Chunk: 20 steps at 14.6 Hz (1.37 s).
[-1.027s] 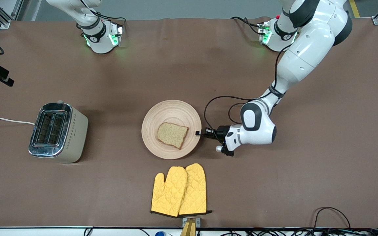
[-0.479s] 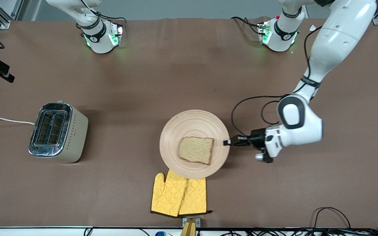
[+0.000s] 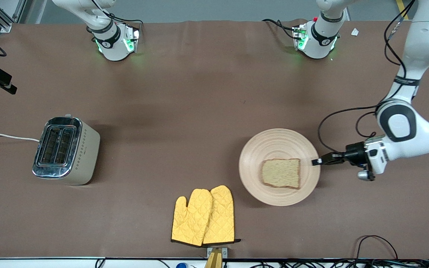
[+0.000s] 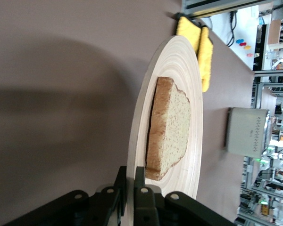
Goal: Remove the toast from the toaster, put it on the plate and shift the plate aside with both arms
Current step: 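Slide the plate with the left gripper away from the toaster, then open the left gripper and draw it back from the plate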
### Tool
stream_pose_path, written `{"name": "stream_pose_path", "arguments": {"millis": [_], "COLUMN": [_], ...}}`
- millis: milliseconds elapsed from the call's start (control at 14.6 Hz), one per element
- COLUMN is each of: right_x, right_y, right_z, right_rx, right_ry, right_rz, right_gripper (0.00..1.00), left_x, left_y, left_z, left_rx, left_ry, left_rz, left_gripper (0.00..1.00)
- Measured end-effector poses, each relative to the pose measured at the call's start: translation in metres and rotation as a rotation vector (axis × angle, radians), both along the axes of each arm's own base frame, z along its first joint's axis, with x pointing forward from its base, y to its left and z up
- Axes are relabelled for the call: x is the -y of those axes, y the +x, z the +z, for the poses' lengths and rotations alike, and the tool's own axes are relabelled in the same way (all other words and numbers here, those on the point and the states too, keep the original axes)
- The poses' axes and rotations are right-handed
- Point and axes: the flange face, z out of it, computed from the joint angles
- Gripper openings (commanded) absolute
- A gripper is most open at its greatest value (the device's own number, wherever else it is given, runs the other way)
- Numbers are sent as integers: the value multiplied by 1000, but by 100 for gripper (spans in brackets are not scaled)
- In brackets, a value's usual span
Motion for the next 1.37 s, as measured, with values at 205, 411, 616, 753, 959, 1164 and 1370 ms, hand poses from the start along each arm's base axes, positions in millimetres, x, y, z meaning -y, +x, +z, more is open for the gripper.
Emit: {"name": "stream_pose_path", "arguments": {"millis": [205, 411, 616, 753, 959, 1164, 1370], "right_x": [0, 0, 0, 0, 0, 0, 0], "right_y": [0, 0, 0, 0, 0, 0, 0], "right_z": [0, 0, 0, 0, -1, -1, -1], "right_rx": [0, -1, -1, -1, -2, -4, -5], "right_ry": [0, 0, 0, 0, 0, 0, 0], "right_rz": [-1, -1, -1, -1, -1, -1, -1], "right_gripper": [100, 100, 100, 100, 100, 100, 100], "left_x": [-66, -115, -144, -149, -150, -159, -163], "left_y": [-27, -52, -67, -71, -71, -73, -74], "left_z": [-22, -45, -73, -88, -96, -97, -102], "left_rx": [41, 70, 54, 36, 29, 27, 25], "left_ry": [-25, -65, -94, -112, -122, -123, -129], "left_rz": [-23, -26, 3, 18, 26, 42, 50], "left_gripper": [0, 0, 0, 0, 1, 1, 3]}}
